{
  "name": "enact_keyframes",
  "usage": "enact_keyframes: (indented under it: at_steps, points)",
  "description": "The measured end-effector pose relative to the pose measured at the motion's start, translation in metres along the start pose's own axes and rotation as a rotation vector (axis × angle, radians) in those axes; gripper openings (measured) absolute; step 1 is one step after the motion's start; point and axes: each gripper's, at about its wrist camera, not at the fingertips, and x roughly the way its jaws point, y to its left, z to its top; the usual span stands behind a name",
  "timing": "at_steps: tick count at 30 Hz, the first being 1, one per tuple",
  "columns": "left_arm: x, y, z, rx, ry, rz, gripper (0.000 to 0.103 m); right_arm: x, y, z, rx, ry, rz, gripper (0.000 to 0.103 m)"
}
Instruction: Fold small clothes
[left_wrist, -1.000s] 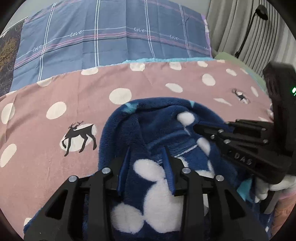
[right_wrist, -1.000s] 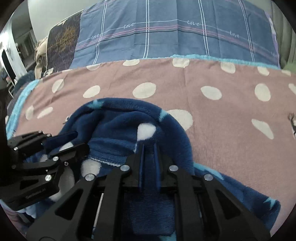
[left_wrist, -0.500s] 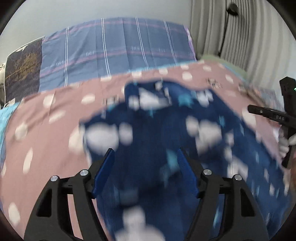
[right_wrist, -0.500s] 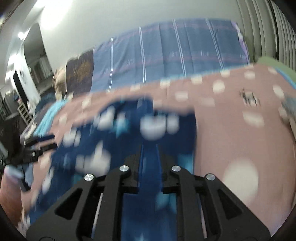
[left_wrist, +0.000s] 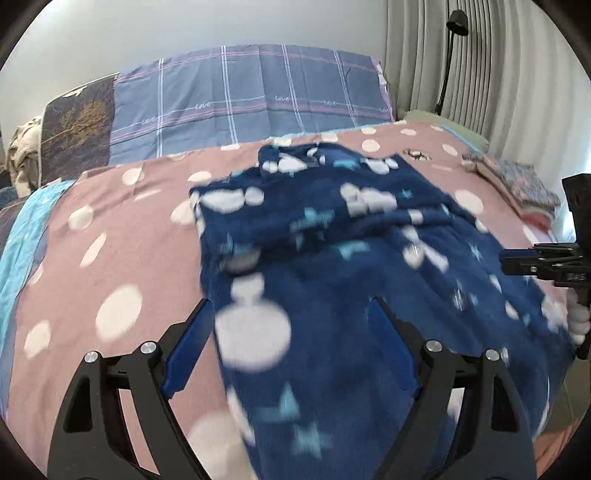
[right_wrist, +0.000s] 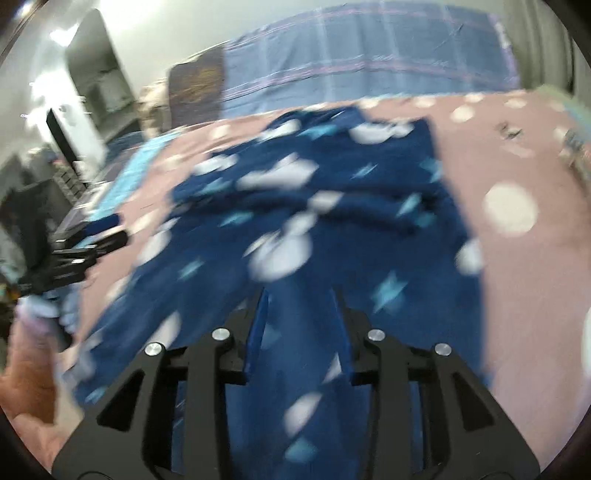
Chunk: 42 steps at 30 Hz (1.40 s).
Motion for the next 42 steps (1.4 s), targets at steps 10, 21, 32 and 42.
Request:
enact_keyframes:
  at_steps: [10,21,32,42]
  points:
    - [-0.058,-0.006,-0.060,-0.135,-0.050,0.003,0.086,-0.042,0.061,-0.069,-0.014,0.072,0.315,0.035]
    - [-0.108,-0.011,-0.116,-0.142,-0.034,0.040,0.086,-0.058,0.087,-0.123,-0.126,0.091,0.256,0.036]
    - [-0.117,-0.020,-0.175,-0.188,0.018,-0.044,0.087,-0.066,0.112,-0.174,-0.442,0.014,-0.065,0.045]
    - [-0.097,-0.015,-0.178,-0.273,0.029,-0.050,0.089,-0.003,0.164,-0.214,-1.055,-0.250,-0.604,0.019]
